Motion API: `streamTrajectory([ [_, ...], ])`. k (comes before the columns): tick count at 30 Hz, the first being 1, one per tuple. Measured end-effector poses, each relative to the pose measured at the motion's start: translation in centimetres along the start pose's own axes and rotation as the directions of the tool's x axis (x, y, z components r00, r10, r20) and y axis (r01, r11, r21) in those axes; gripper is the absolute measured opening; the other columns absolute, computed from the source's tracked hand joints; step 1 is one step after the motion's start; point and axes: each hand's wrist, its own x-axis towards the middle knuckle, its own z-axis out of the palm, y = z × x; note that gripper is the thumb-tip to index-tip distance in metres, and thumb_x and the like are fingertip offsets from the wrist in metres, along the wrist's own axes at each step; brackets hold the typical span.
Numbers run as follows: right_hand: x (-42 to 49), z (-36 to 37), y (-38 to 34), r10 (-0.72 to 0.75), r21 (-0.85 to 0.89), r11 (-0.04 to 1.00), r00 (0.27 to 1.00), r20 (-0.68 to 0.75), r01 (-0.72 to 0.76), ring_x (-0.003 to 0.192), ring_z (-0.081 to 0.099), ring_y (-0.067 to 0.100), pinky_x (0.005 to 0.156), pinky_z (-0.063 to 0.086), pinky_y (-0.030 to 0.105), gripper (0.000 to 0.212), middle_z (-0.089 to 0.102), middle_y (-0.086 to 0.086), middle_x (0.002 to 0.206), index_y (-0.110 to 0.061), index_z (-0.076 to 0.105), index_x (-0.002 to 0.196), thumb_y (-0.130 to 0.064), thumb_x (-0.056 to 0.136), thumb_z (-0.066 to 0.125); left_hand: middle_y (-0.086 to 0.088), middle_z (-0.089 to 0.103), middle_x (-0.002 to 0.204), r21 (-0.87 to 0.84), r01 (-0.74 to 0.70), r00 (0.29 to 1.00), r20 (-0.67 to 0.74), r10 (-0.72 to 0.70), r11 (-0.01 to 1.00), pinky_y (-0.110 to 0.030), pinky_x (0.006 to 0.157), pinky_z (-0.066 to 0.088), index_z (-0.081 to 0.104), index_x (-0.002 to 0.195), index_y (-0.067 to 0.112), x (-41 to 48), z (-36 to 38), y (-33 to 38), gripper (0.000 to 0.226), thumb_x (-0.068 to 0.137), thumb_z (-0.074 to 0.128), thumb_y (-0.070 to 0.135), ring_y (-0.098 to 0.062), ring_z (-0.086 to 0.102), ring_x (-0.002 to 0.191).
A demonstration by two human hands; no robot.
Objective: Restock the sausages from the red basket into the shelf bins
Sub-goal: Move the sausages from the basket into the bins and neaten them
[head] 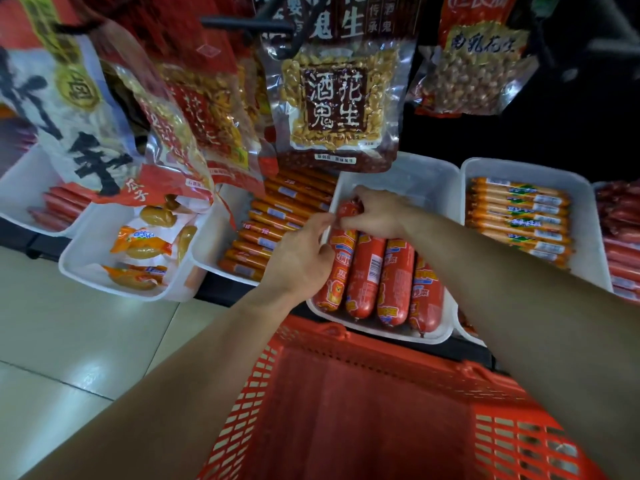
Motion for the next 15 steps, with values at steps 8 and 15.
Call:
streamTrajectory([
  [8,0.4,-0.8,0.4,0.019,-0.011,1.0,0.99,0.138,-0.017,0.112,0.06,0.022,0.094,0.046,0.038,0.073,0.06,-0.005,0.128,-0.037,0.047,0.14,-0.077,0.079,0.053,0.002,0.068,0.126,0.042,-0.019,1.0,0.003,0.019,0.999,-0.04,0.092,0.056,0.043,0.141,0.034,-0.6,-0.2,0.3,0.052,0.092,0.05,0.019,-0.016,0.065,0.113],
  [15,-1.5,-1.7,3.7,0.075,-0.215,0.975,0.995,0.072,-0.058,0.102,0.064,0.022,0.081,0.045,0.033,0.073,0.067,0.0,0.121,-0.032,0.057,0.127,-0.085,0.084,0.031,-0.002,0.064,0.132,0.179,-0.082,0.997,0.004,0.083,0.98,-0.039,0.095,0.054,0.039,0.148,0.027,-0.7,-0.1,0.5,0.054,0.097,0.054,0.02,-0.021,0.064,0.115],
])
